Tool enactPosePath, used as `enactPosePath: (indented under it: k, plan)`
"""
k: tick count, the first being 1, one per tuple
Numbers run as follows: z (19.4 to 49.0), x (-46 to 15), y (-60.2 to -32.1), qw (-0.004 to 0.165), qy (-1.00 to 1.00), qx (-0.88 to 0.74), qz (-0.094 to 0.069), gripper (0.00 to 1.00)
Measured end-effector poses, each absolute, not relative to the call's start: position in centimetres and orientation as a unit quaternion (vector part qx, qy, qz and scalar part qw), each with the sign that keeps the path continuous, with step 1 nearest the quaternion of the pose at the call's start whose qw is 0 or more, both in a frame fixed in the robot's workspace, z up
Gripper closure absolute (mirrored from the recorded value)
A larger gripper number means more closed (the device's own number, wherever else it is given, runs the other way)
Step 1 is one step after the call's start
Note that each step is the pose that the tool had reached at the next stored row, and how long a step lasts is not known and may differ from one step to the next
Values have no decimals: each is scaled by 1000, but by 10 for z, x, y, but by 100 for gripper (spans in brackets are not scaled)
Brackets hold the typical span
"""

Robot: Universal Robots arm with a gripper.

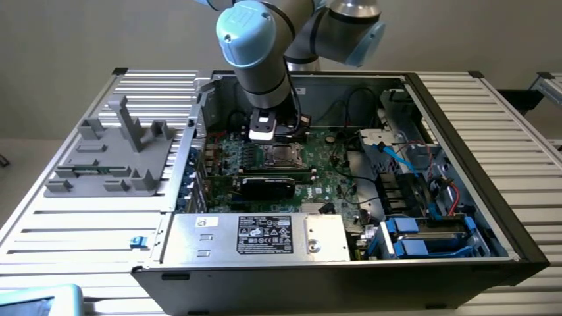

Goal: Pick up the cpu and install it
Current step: 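Install the first cpu locking lever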

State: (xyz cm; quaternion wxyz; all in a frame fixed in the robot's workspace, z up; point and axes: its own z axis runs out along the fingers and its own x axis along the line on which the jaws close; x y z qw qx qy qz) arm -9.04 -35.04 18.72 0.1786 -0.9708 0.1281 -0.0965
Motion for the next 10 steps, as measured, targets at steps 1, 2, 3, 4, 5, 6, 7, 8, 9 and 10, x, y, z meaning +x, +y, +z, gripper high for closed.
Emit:
enactPosePath:
  k: [1,2,3,4,5,6,7,8,9,10]
  plan:
    - [187,-90,-350,179,128,-971,-97,89]
    - [187,-90,-350,179,128,-971,-97,89]
    - [187,-90,-350,179,128,-971,-97,89]
    - [188,-90,-351,179,128,-971,-97,89]
    - [188,-90,-351,179,129,-971,-97,89]
    - [188,-90,-351,179,129,-971,-97,89]
    - [188,-90,-351,179,129,-971,-97,89]
    - [188,-89,-352,179,129,-971,-97,89]
    - [188,-89,-352,178,129,-971,-97,89]
    - [188,-89,-352,178,129,-971,-97,89]
